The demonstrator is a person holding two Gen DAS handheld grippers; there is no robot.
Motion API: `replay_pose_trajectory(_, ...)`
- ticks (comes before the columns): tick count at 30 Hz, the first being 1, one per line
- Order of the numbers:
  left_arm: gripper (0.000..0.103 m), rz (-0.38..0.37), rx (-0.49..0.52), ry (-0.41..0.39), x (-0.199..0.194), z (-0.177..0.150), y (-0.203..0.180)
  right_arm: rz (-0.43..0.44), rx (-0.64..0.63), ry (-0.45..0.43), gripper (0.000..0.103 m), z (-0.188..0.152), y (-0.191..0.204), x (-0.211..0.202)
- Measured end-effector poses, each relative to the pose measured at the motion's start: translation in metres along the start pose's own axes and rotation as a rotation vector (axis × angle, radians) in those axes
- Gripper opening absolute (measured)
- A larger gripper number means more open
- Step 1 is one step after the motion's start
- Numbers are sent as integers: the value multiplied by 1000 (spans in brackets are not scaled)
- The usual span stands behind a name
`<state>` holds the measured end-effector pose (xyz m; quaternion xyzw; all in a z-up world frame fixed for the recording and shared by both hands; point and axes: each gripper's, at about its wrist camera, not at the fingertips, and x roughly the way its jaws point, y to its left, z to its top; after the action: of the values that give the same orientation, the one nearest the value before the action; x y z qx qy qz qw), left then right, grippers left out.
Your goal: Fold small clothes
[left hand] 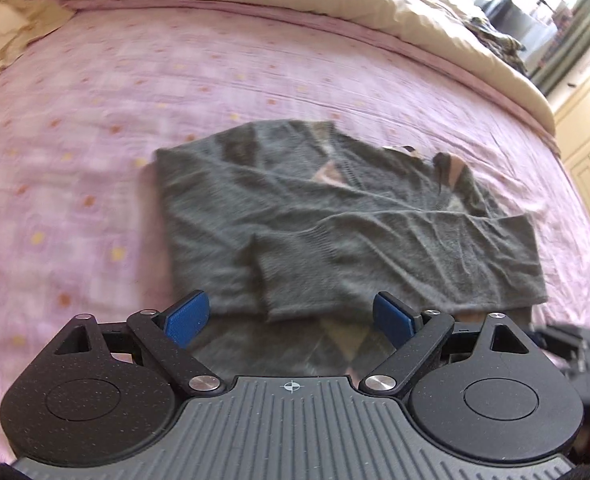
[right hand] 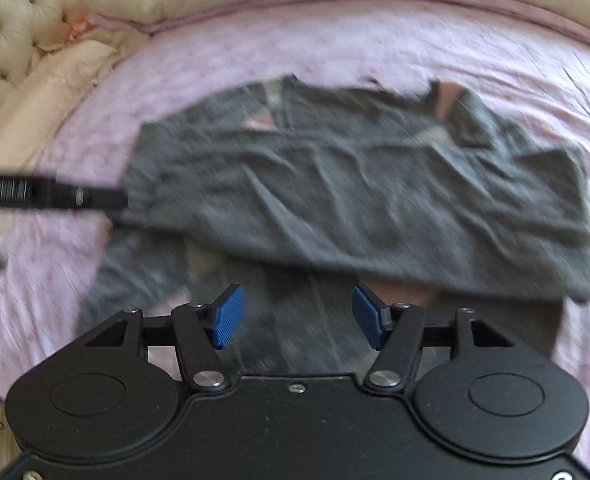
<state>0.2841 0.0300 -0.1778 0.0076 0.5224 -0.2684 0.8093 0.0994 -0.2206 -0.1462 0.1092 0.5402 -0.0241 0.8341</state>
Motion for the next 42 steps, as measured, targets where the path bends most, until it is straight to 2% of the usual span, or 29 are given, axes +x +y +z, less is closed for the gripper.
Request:
replay_pose_trajectory(6, 78, 17, 61, 15, 32, 12, -10, -69, -37, 59, 69, -31, -16, 4)
replay_pose_trajectory(9, 77, 30, 64, 30, 45, 17, -8, -90, -62, 73, 72, -38, -18, 10)
replay_pose_trajectory(11, 76, 35, 64, 44, 53, 19, -7, -91, -75, 75, 78, -41, -19, 14)
replay_pose_trajectory(13, 68, 22, 60, 60, 58, 20, -6, -80, -82, 72, 84, -42, -18, 17)
replay_pose_trajectory(16, 62, 4, 62, 78, 65, 20, -6, -63, -89, 72, 94, -44, -17, 20)
replay_pose_trajectory(18, 46, 3, 60, 64, 65, 19, -6, -53, -96, 75, 99, -45, -15, 22)
replay_pose_trajectory(20, 23, 20, 47, 62, 64, 20, -7, -49, -101, 77, 102, -45, -13, 23)
replay_pose_trajectory(22, 12, -3, 36, 63, 61, 21, -8, -43, -98, 78, 103, -45, -13, 24)
replay_pose_trajectory(23, 9, 4, 48, 46, 56, 21, -11, -40, -96, 78, 103, -45, -13, 24)
replay_pose_trajectory(27, 8, 10, 91, -62, 19, 27, -25, -23, -76, 86, 103, -42, -16, 22)
replay_pose_trajectory(31, 8, 18, 63, -158, -20, 36, -19, -4, -13, 54, 101, -36, -23, 8)
replay_pose_trajectory(34, 8, 34, 25, -139, -20, 41, -1, 4, 28, -1, 101, -30, -30, -7)
replay_pose_trajectory(39, 8, 68, 6, -42, 11, 39, 22, 4, 88, -93, 101, -9, -46, -23)
replay_pose_trajectory(42, 10, 82, 0, -11, 23, 35, 26, -9, 108, -137, 101, 12, -58, -25)
